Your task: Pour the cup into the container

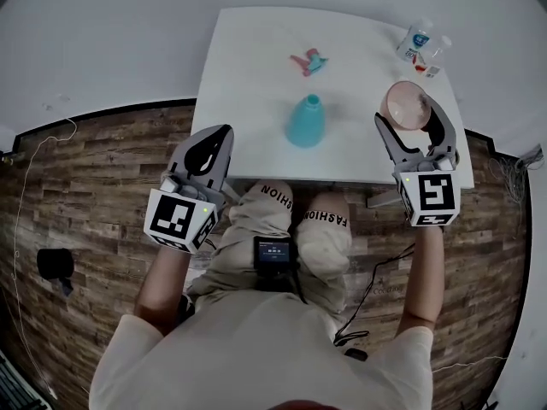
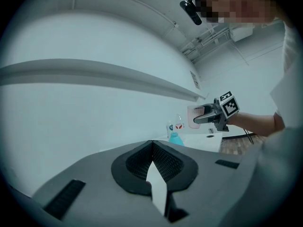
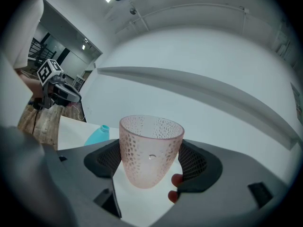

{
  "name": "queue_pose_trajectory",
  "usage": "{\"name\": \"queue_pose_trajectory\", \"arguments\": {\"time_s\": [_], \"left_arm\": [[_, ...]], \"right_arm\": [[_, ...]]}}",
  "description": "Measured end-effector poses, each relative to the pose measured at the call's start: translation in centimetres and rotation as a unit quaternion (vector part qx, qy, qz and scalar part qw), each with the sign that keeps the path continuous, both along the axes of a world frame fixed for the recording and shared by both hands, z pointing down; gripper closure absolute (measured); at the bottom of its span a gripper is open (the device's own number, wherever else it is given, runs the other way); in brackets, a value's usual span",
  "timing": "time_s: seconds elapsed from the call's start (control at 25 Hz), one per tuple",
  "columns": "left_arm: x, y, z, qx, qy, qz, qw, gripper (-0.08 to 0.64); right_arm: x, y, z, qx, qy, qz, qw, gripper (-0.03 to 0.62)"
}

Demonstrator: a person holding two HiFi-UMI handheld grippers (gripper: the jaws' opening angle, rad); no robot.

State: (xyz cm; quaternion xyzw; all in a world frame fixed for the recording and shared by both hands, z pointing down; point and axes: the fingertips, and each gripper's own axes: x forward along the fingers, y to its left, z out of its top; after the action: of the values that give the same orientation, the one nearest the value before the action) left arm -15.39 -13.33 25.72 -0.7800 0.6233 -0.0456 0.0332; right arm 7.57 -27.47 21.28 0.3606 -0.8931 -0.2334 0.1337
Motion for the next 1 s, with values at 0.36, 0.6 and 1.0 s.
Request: {"name": "queue_pose_trajectory", "arguments": {"time_s": [0.36,0.6,1.0], "left_arm": [[-0.3,0.5,0.0,-0.007,0.005,0.003,1.0,0.549],[-1.0,0.4,-1.2,0.01,0.002,0.003,0.9999,0.549],[0.0,0.4,-0.2,0.004,0.005,0.008,0.9999,0.549]], "right_arm": [[-0.1,0.5,0.1,-0.011,0.001,0.005,1.0,0.218],[-1.3,0.6,-1.0,0.003,0.0,0.001,1.0,0.218],[-0.5,0.7,-0.2,-0.005,0.002,0.004,1.0,0.218]]}}
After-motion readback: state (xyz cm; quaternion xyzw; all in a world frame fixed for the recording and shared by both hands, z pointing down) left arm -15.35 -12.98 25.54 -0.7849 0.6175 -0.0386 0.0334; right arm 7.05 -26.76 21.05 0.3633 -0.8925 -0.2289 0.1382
